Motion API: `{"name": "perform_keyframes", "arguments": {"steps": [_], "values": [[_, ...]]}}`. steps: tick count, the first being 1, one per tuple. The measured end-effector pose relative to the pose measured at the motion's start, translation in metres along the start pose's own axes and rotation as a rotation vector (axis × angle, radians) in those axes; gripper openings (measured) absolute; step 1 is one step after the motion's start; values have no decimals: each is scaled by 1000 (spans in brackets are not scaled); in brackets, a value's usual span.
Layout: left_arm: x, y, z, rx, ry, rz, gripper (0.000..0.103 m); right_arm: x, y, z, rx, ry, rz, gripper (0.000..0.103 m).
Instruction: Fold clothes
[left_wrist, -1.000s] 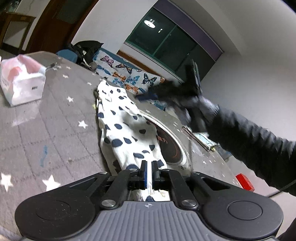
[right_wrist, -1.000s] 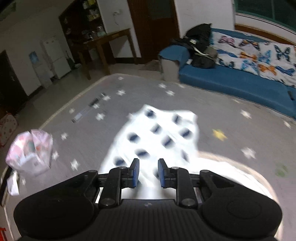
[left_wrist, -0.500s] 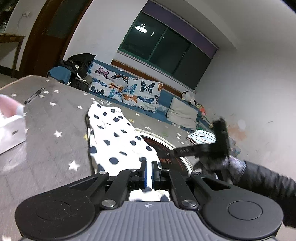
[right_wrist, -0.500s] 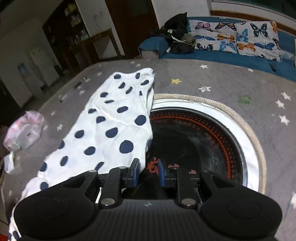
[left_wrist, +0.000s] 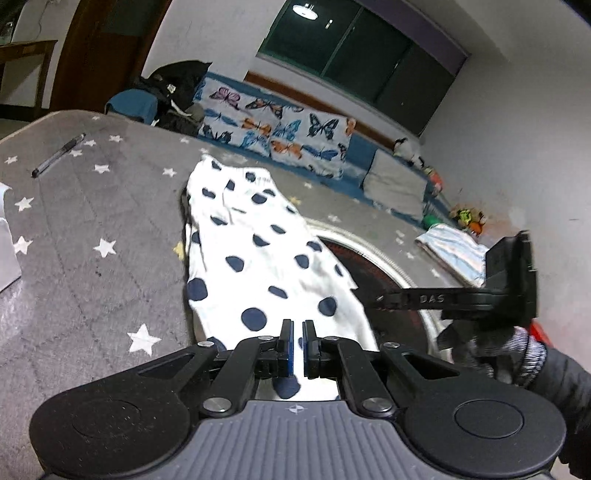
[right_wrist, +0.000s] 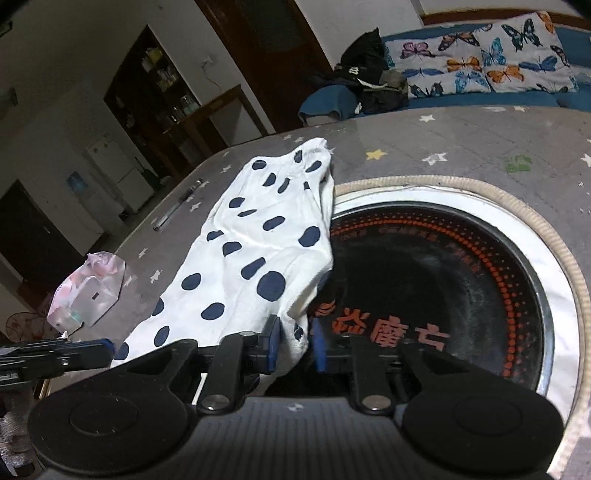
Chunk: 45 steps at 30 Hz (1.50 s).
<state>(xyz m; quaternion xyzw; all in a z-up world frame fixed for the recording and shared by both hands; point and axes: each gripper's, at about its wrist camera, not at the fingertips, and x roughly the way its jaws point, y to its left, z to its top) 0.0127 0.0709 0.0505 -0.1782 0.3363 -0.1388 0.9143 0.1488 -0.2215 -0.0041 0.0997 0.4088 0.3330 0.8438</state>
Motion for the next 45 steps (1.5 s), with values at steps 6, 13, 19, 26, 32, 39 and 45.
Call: {"name": "perform_keyframes", "arguments": {"steps": [6, 13, 19, 26, 32, 39, 45], "values": [[6, 4, -5, 34, 19, 49, 5, -15, 4, 0, -54, -36, -86, 3], [1, 14, -7, 38, 18, 88, 5, -23, 2, -1, -60, -36, -150, 13], [-11, 2, 4, 71, -39, 52, 5, -38, 36, 4, -167, -73, -112, 22], [-1, 1, -14, 103, 30, 11, 5, -16, 54, -18, -227, 39, -68, 31], [-10, 10, -34, 133, 44, 59, 5, -22, 59, -30, -277, 76, -111, 35], [-44, -13, -38, 187, -35, 26, 8, -42, 95, -38, -359, 64, -34, 37], [-56, -26, -55, 254, -28, -2, 8, -37, 128, -57, -409, 108, 80, 37]]}}
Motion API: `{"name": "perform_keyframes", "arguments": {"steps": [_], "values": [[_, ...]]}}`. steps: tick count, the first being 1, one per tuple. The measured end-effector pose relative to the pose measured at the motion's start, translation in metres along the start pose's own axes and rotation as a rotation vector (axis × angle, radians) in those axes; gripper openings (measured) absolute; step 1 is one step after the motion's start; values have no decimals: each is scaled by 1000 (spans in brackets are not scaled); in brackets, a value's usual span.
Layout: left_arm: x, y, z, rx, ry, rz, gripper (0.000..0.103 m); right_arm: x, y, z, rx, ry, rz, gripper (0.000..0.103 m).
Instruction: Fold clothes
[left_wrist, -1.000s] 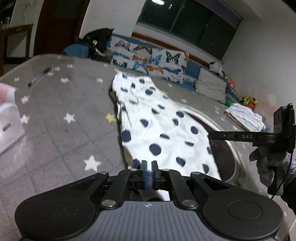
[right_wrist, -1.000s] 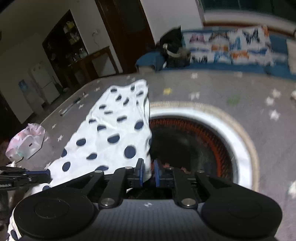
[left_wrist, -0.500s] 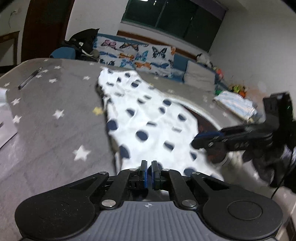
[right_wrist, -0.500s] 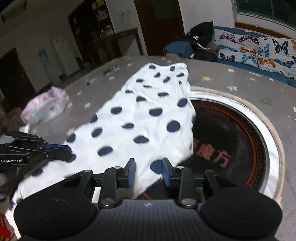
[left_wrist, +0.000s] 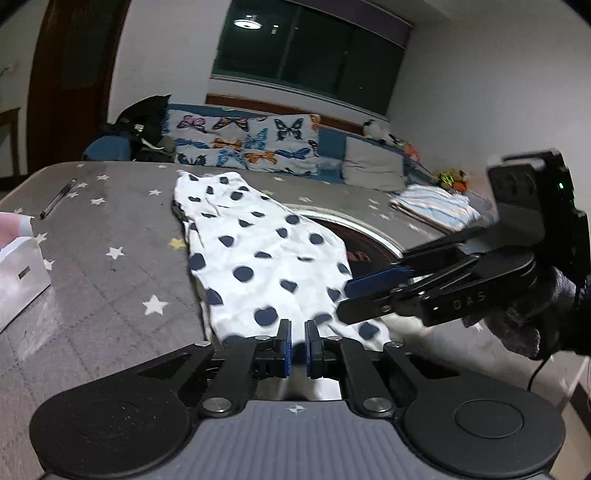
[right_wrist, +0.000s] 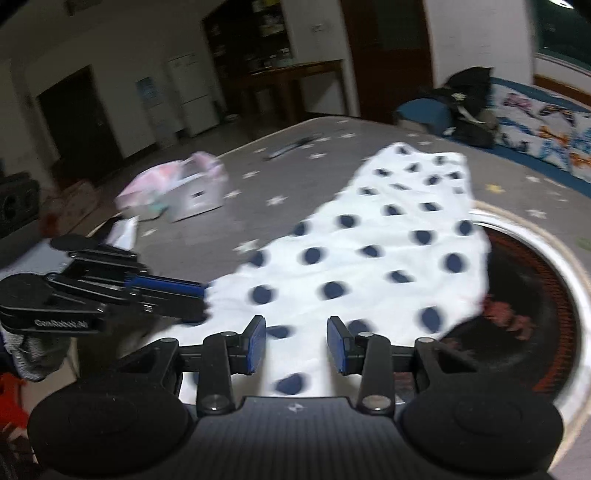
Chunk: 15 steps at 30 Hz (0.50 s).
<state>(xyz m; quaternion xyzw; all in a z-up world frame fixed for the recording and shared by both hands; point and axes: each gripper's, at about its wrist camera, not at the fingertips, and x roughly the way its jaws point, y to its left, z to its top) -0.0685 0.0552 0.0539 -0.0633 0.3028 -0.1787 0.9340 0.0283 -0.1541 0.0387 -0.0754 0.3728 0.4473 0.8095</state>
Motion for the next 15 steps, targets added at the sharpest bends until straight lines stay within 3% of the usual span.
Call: {"name": "perform_keyframes", "arguments": {"steps": [7, 15], "values": [[7, 6, -19, -18, 57, 10, 8, 13, 16, -18, -49, 74, -7, 37], [-11, 5, -8, -19, -16, 3, 12, -11, 24, -13, -70, 35, 3, 38]]}}
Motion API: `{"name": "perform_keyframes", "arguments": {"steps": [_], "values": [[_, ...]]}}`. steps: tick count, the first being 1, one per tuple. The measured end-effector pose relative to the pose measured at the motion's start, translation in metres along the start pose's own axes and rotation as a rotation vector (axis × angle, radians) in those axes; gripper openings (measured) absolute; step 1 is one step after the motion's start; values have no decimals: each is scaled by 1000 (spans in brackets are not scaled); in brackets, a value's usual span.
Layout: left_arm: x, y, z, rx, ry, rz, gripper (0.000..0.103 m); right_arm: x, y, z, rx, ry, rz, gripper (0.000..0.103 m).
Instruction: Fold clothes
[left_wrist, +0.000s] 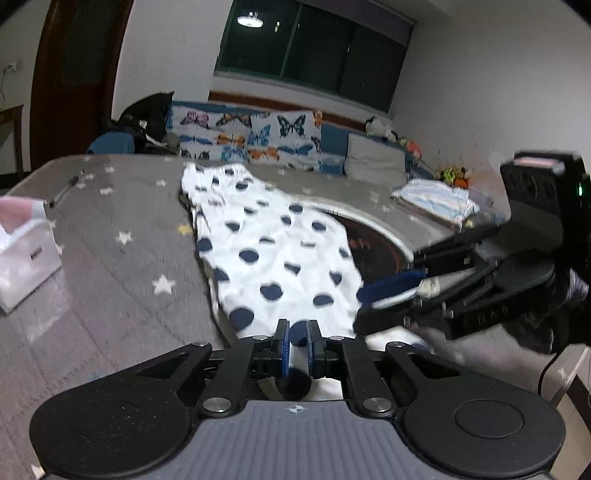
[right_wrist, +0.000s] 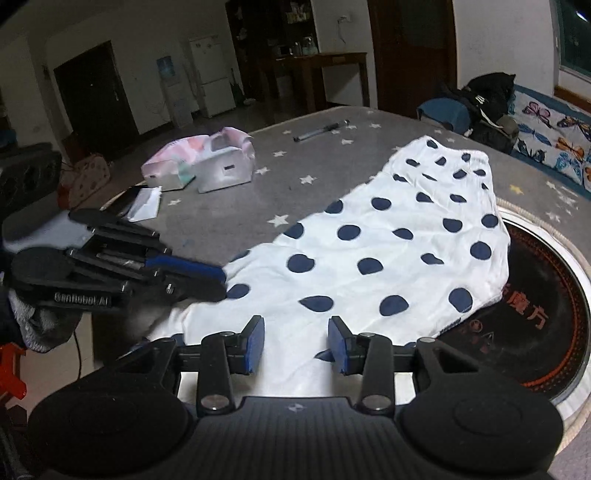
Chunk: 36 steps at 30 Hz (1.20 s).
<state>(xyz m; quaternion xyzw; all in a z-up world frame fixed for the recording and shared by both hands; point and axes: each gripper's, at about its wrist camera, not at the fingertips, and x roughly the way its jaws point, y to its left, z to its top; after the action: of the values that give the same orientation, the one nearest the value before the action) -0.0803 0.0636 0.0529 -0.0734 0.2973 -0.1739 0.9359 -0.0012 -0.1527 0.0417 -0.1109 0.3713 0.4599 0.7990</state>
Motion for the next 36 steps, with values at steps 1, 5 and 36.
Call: {"name": "perform_keyframes", "arguments": {"steps": [1, 5, 36], "values": [[1, -1, -1, 2, 1, -5, 13, 0, 2, -1, -5, 5, 8, 38], [8, -4, -9, 10, 42, -16, 13, 7, 8, -12, -25, 45, 16, 39], [8, -6, 6, -15, -7, 2, 53, -13, -10, 4, -12, -6, 6, 57]]}}
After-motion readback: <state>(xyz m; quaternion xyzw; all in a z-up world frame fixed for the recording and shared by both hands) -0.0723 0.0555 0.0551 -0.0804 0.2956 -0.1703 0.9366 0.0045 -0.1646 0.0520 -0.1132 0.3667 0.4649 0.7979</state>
